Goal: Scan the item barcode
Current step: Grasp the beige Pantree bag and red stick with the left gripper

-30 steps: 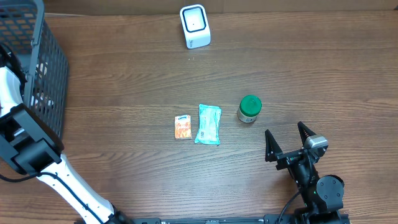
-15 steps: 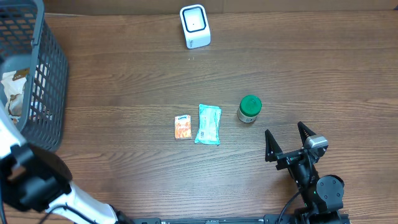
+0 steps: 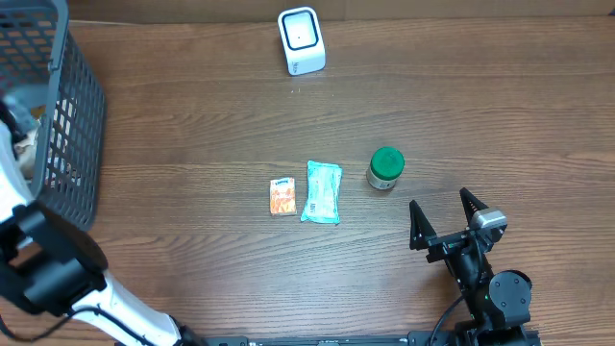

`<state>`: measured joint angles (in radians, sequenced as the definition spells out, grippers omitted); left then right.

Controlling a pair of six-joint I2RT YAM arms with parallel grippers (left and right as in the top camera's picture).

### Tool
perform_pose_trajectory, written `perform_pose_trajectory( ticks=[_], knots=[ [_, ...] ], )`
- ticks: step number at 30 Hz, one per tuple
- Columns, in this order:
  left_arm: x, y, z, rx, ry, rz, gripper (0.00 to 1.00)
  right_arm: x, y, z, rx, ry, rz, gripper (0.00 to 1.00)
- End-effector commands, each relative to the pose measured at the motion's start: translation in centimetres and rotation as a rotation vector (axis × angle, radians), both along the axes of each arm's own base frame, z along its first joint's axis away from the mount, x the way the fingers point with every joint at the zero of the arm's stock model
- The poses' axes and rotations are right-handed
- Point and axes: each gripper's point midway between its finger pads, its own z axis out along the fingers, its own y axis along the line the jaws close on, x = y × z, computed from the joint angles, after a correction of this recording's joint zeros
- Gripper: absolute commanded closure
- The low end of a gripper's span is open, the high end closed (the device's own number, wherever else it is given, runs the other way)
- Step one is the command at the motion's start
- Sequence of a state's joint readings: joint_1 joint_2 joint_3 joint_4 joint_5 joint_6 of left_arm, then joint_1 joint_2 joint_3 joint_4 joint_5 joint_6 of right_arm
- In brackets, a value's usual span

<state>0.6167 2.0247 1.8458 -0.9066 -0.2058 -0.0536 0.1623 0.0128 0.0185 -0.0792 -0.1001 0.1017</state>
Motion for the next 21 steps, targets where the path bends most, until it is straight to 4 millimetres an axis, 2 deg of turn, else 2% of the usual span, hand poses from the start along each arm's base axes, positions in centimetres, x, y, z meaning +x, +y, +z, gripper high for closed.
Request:
perform_pose_trajectory(
  ticks=[1, 5, 8, 9, 11, 12, 17, 21],
  knots=[
    [-0.1, -0.4, -4.5, -0.067, 0.061, 0.011, 0.96, 0.1, -0.1, -0.3, 0.003, 0.002, -0.006, 0.0],
    [0.0, -0.5, -7.6, -0.098, 0.121, -0.018, 0.96, 0.1, -0.1, -0.3, 0.003, 0.002, -0.006, 0.0],
    [-0.1, -0.5, -8.9, -0.11, 0.147, -0.031, 0.96, 0.1, -0.1, -0.3, 0.003, 0.002, -0.006, 0.0],
    [-0.1, -0.6, -9.1, -0.112, 0.149, -0.031, 0.91, 0.1, -0.1, -0.3, 0.003, 0.002, -0.006, 0.0],
    [-0.1, -0.5, -9.0, -0.11, 0.147, -0.031, 0.57, 0.1, -0.1, -0.3, 0.003, 0.002, -0.006, 0.0],
    [0.0, -0.5, -8.8, -0.108, 0.145, -0.031, 0.48, 0.1, -0.1, -0.3, 0.003, 0.002, -0.006, 0.0],
    [0.1, -0.4, -7.8, -0.107, 0.143, -0.031, 0.28, 0.1, -0.1, -0.3, 0.003, 0.002, -0.006, 0.0],
    [0.7, 0.0, -6.1, -0.091, 0.121, -0.031, 0.19, 0.1, -0.1, -0.3, 0.003, 0.002, -0.006, 0.0]
  ],
)
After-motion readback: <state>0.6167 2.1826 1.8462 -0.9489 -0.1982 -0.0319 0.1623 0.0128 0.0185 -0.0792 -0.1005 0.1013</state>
